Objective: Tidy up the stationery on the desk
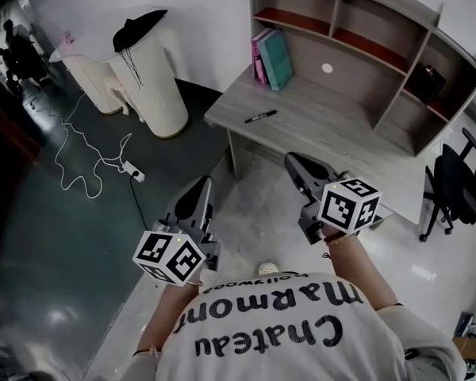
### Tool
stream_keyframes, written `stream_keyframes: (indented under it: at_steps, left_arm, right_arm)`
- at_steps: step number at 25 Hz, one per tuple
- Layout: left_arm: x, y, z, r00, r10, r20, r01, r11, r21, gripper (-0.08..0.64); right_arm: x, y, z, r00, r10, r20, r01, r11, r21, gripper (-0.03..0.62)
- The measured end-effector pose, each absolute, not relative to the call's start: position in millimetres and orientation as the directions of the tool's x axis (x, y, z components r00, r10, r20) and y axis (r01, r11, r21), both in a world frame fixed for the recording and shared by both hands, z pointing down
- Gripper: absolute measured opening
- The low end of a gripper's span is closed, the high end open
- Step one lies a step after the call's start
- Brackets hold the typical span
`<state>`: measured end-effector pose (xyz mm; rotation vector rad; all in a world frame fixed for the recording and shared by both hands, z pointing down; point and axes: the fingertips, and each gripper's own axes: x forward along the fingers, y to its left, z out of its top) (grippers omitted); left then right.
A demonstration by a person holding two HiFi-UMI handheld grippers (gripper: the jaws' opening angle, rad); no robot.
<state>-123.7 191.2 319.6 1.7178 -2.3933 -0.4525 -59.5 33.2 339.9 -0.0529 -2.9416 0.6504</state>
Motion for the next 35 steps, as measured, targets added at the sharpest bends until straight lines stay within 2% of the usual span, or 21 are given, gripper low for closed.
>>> stream_keyframes:
  at_steps: [12,26,35]
  left_arm:
    - [-161,131,333,-0.361,-0.932,-0.026,-0.878,0.330,0.348,0.014]
    - [-191,118,370,-0.382,-0.922,0.059,-0.845,0.374,0.383,0.014]
    - [-245,76,392,-0.321,-0.942,0.094,-0.856,0.331,0.397,0.014]
  right_arm:
    - [-100,-32,360,-0.984,0.088,0.152,0.012,0.897,-0.441,0.011]
    - [-128,-52,406,-0.970,0.099,0.223,-0.030,0.858,-0.513,0.011]
    - [-173,-78,434,-0.953,0.066,0.297,-0.102,0.850,-0.516,0.011]
